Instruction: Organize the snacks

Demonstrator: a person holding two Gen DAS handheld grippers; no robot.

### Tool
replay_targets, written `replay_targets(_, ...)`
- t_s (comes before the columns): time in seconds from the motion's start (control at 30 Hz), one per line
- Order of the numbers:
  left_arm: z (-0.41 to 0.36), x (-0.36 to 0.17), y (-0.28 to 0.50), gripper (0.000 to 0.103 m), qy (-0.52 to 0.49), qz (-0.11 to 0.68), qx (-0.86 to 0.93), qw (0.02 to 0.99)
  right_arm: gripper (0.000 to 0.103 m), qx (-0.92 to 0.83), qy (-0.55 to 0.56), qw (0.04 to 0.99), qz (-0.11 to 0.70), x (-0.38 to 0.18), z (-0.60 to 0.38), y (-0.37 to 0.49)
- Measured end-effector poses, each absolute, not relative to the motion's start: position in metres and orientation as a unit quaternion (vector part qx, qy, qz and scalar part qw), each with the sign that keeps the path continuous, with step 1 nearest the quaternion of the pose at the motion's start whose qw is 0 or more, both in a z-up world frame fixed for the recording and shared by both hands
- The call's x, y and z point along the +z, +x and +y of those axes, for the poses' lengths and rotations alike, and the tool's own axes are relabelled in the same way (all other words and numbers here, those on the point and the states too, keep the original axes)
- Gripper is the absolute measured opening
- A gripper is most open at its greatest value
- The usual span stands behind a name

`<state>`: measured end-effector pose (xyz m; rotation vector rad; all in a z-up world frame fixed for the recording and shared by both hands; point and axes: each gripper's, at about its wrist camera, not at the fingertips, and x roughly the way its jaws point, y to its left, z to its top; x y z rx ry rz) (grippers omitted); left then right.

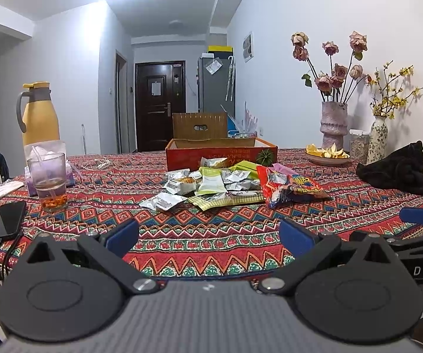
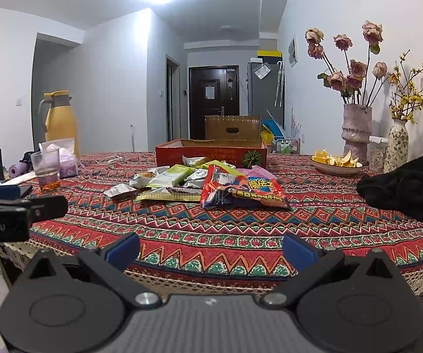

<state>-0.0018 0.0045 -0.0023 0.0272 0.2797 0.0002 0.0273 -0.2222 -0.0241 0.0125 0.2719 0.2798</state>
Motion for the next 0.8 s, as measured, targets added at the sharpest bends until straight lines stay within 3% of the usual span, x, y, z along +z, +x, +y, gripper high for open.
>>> replay_targets(0.8,0.025,-0.015,0.069,0.103,0.003,0.202,0.008,0.979,0.103,0.129,-0.003,0.978,0.166,-0.031,-0.209,0.084)
